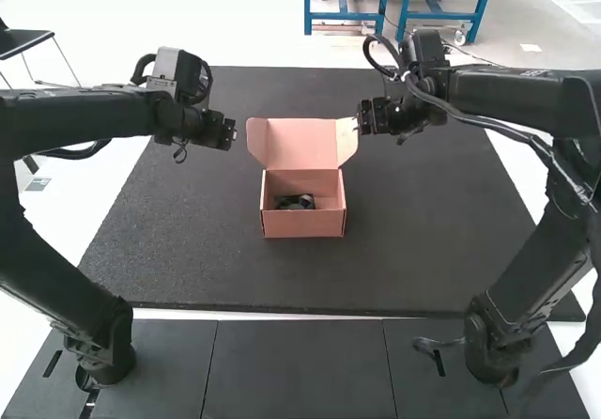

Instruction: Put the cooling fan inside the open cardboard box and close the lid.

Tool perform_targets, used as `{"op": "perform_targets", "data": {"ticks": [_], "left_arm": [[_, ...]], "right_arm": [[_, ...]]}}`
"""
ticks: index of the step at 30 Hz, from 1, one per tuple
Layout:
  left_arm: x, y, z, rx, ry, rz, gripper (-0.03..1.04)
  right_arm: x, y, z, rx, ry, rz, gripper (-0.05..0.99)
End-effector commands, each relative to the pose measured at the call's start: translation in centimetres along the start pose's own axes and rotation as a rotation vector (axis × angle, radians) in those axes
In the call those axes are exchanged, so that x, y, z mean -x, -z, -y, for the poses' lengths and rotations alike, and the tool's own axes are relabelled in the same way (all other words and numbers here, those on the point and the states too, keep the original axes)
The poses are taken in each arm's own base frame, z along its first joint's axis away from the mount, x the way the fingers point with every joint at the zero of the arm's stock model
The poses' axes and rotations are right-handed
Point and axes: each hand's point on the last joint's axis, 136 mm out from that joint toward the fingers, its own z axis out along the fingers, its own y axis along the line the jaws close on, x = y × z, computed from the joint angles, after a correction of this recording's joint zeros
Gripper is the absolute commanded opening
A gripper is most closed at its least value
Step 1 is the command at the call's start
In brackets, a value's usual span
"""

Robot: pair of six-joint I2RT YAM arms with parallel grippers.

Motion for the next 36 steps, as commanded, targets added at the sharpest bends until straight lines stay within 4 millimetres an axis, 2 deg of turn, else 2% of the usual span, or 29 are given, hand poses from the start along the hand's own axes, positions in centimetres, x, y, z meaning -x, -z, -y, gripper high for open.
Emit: {"op": "perform_targets", "data": {"ticks": [1,10,21,24,36], "left_arm": [[2.2,0.1,-0.5,0.033,0.004,0.045,0.95],[1.7,-0.9,-0.5,0.043,0.033,0.035,0.95],[1.4,-2.7,0.0,0.039,0.044,0.027,0.95],[1.5,-3.0,0.1,0.037,0.045,0.03,0.95],[2.3,-3.2,1.6,-0.042,0.049,0.047,0.95]], "right_arm": [[0.3,0.2,-0.3,0.036,-0.036,0.02,0.85],[-0.1,-0.9,-0.6,0.058,-0.05,-0.009,0.84],[1.8,-1.3,-0.9,0.071,-0.052,0.005,0.84],[1.7,-1.5,-1.1,0.077,-0.051,-0.004,0.84],[1.5,-1.9,-1.3,0.078,-0.062,-0.024,0.79]]}}
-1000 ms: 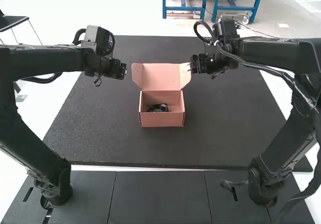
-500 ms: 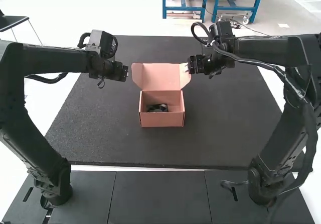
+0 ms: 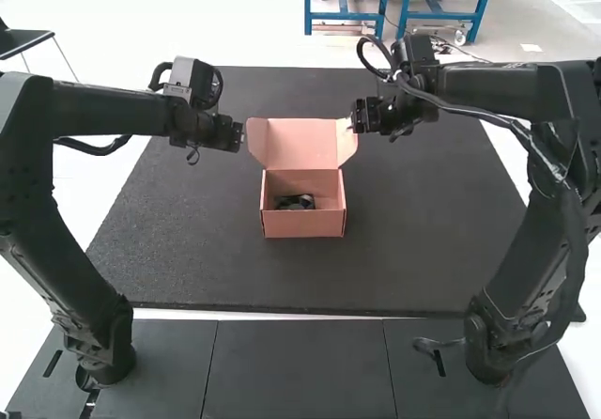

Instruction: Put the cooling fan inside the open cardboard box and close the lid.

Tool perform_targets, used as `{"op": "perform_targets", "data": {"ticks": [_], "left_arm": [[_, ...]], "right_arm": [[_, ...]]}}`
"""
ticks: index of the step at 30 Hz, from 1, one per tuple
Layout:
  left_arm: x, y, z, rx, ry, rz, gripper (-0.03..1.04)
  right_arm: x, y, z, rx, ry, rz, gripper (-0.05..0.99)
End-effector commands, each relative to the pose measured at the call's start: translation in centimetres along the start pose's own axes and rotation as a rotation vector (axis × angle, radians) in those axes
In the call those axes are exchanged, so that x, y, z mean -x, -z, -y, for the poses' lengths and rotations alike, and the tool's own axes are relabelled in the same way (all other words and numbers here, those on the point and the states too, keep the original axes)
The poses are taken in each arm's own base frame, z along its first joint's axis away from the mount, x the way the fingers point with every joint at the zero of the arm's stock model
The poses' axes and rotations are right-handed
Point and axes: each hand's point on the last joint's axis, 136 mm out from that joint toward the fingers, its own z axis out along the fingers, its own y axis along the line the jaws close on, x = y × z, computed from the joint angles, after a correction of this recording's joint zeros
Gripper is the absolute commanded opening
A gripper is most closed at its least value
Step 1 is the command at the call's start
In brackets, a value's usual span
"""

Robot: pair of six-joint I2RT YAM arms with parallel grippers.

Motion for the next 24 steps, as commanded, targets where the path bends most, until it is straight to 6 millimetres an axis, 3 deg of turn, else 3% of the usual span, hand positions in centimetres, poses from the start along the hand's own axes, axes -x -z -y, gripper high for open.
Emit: {"op": "perform_targets", "data": {"ticks": [1,8,17,24], "left_arm": [[2.4,0.5,1.1,-0.049,0.01,0.055,0.95],[2.7,0.8,2.4,-0.084,0.001,0.063,0.95],[2.8,0.9,3.2,-0.098,-0.004,0.066,0.95],[2.9,1.0,3.2,-0.098,-0.004,0.067,0.95]], "right_arm": [[1.4,0.3,-0.6,0.019,-0.002,0.026,0.79],[1.2,0.0,-0.7,0.026,-0.014,0.018,0.67],[1.4,0.0,-1.3,0.065,-0.021,0.022,0.33],[1.3,0.0,-1.8,0.089,-0.018,0.019,0.26]]}}
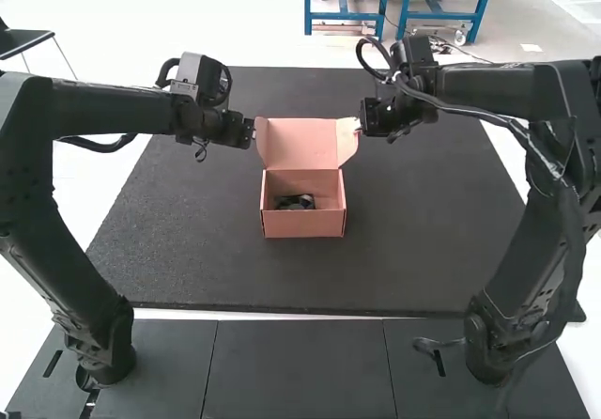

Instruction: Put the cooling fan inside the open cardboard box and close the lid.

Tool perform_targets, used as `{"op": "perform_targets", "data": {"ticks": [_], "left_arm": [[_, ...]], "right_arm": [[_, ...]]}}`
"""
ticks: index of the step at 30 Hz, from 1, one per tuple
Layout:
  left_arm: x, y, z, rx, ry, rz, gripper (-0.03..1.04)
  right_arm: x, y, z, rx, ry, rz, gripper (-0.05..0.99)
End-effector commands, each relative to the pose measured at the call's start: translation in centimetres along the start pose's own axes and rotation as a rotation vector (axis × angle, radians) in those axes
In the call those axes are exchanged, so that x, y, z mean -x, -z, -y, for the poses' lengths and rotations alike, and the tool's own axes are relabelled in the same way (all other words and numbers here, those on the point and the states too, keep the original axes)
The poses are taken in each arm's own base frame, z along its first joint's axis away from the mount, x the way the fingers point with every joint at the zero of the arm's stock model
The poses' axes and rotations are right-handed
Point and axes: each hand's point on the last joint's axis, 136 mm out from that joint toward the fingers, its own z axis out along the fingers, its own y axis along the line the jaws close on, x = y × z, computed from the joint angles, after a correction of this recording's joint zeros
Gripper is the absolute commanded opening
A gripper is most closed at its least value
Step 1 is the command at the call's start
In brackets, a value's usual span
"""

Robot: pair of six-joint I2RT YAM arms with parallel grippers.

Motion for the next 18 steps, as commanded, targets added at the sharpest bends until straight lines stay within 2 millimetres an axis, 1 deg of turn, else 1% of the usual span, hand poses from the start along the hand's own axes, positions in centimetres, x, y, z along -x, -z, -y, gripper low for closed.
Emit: {"op": "perform_targets", "data": {"ticks": [1,5,9,14,15,17,18], "left_arm": [[1.9,0.3,0.5,-0.017,0.011,0.039,0.95],[1.7,0.3,0.5,-0.017,0.012,0.034,0.95],[1.8,0.4,0.5,-0.017,0.013,0.036,0.95],[1.7,0.3,0.5,-0.017,0.012,0.034,0.95],[1.8,0.3,0.5,-0.017,0.012,0.036,0.95],[1.7,0.3,0.5,-0.017,0.012,0.034,0.95],[1.8,0.4,0.5,-0.017,0.013,0.036,0.95]], "right_arm": [[1.5,0.3,-0.9,0.033,0.007,0.029,0.26],[1.2,0.0,-1.2,0.045,0.008,0.021,0.23],[1.2,-0.2,-1.4,0.051,0.01,0.016,0.23],[1.1,-0.4,-1.7,0.064,0.014,0.011,0.19],[1.1,-0.5,-1.8,0.067,0.015,0.009,0.17],[1.1,-0.6,-1.9,0.07,0.017,0.006,0.17],[1.1,-0.6,-2.1,0.076,0.018,0.008,0.13]]}}
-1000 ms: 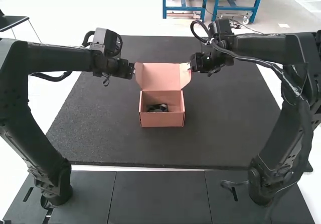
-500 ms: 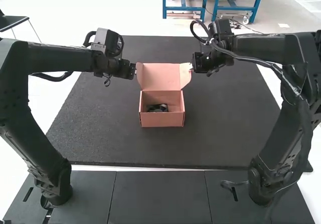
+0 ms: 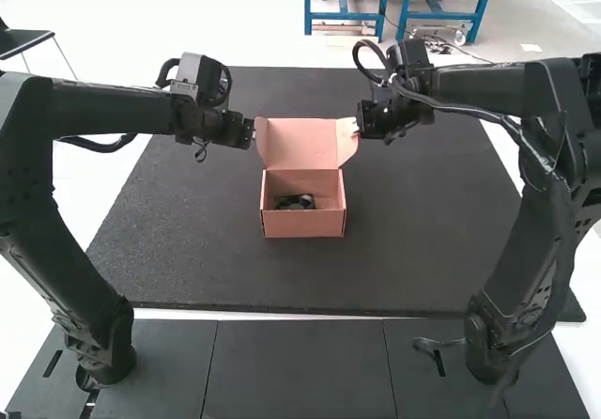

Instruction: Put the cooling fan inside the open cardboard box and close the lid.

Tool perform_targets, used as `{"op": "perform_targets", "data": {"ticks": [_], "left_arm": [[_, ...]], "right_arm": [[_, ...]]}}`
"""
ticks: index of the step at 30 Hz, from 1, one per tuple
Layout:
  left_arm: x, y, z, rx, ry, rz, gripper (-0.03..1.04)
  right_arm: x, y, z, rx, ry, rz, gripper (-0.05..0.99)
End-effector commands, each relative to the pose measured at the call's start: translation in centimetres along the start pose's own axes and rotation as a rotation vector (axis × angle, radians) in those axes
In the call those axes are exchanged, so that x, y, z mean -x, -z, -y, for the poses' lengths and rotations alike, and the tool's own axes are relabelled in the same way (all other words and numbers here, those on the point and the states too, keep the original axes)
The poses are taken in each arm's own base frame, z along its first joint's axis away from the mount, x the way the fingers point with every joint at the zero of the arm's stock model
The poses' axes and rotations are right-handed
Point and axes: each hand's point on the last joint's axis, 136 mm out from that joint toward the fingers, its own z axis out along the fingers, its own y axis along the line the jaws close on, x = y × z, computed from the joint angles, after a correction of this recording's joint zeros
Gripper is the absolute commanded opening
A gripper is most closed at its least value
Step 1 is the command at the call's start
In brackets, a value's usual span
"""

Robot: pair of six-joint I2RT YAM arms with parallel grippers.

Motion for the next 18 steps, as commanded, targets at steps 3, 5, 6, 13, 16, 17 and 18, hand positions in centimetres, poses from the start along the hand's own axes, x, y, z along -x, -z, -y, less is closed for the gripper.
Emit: {"op": "perform_targets", "data": {"ticks": [3,5,6,13,16,17,18], "left_arm": [[2.0,0.4,0.5,-0.017,0.012,0.041,0.95],[2.0,0.4,0.5,-0.017,0.012,0.043,0.95],[2.1,0.4,0.5,-0.017,0.012,0.043,0.95],[2.3,0.6,1.0,-0.026,0.011,0.048,0.95],[2.6,0.7,1.3,-0.031,0.012,0.053,0.95],[2.6,0.7,1.4,-0.034,0.011,0.053,0.95],[2.6,0.8,1.5,-0.038,0.009,0.051,0.95]], "right_arm": [[1.7,0.5,-2.0,0.051,0.028,0.035,0.09],[1.7,0.4,-2.4,0.056,0.034,0.035,0.07],[1.7,0.4,-2.7,0.062,0.038,0.032,0.05],[1.3,0.2,-4.0,0.081,0.056,0.021,0.05],[1.0,0.1,-4.4,0.087,0.06,0.01,0.05],[1.0,0.1,-4.6,0.089,0.062,0.008,0.05],[0.8,0.1,-4.8,0.091,0.065,0.002,0.05]]}}
